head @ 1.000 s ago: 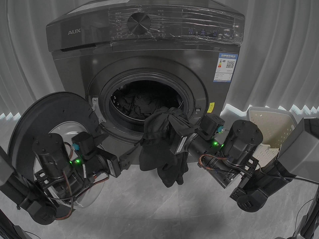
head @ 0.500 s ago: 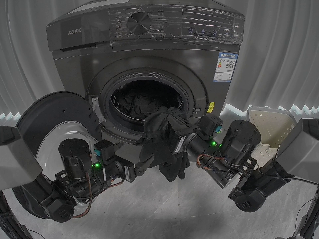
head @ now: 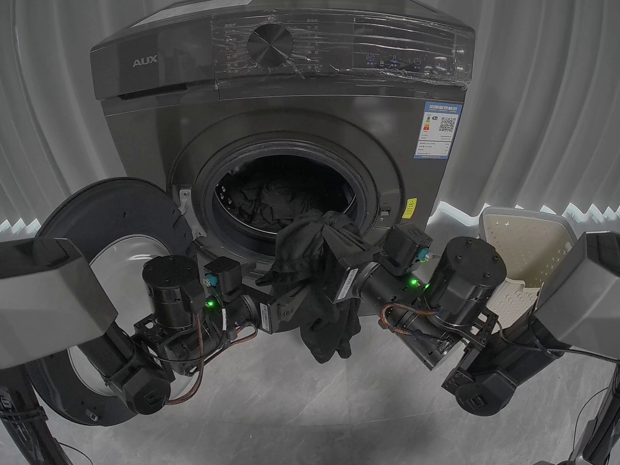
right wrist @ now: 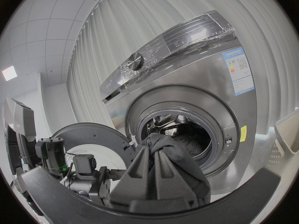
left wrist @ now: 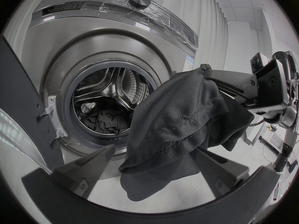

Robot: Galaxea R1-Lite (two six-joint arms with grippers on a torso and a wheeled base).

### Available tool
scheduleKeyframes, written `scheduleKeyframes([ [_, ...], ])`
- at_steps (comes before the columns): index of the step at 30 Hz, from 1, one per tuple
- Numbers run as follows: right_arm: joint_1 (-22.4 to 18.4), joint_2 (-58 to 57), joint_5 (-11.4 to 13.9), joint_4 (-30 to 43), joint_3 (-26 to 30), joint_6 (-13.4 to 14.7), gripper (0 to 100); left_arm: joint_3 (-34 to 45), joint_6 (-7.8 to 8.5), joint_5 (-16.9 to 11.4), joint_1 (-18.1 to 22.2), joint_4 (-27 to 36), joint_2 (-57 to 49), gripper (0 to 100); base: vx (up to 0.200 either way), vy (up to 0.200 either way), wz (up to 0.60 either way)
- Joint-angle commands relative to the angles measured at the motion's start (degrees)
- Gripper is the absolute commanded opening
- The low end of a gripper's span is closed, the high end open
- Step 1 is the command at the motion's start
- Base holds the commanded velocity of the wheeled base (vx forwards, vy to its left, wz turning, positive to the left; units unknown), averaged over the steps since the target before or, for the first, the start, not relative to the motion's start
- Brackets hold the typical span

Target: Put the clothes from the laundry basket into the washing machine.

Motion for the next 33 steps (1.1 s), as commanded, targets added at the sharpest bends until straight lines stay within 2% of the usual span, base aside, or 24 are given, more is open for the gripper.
scheduleKeyframes([
  [1, 0.12, 0.71, -0.01, -0.17, 0.14, 0.06, 0, -2.35, -0.12, -0.67, 0.47, -0.05, 1.43, 0, 0.0, 0.0, 0.0],
  [7, 0.29, 1.24, -0.01, -0.34, 0.14, 0.5, 0, -3.05, -0.3, -3.22, 1.52, -3.48, 2.48, 0, 0.0, 0.0, 0.0],
  [11, -0.5, 1.41, -0.01, -0.17, -0.03, 0.5, 0, -2.43, -0.39, -3.4, 1.35, -5.59, 1.69, 0, 0.0, 0.0, 0.0],
  [13, -1.11, 2.55, -0.01, -0.25, -0.21, 0.5, 0, 0.03, -0.39, -3.4, 1.0, -7.88, -1.47, 0, 0.0, 0.0, 0.0],
  [21, -1.82, 2.73, 0.43, -0.96, 0.41, 1.55, 0, 11.1, -0.04, -3.66, 0.21, -9.37, -13.95, 0, 0.0, 0.0, 0.0],
  [25, -1.03, 2.47, 0.78, -1.22, 1.99, 1.99, 0, 12.42, -0.12, -5.07, -0.5, -9.28, -16.94, 0, 0.0, 0.0, 0.0],
  [30, -0.23, 2.47, 1.04, -2.28, 2.34, 2.78, 0, 11.98, 0.05, -4.63, -1.9, -9.63, -16.06, 0, 0.0, 0.0, 0.0],
  [31, -0.15, 2.55, 1.13, -2.36, 2.34, 2.78, 100, 11.8, 0.05, -4.71, -1.9, -9.99, -15.62, 0, 0.0, 0.0, 0.0],
  [33, 0.21, 2.91, 1.13, -2.45, 2.43, 2.87, 100, 11.19, -0.04, -4.28, -1.82, -10.86, -14.66, 0, 0.0, 0.0, 0.0],
])
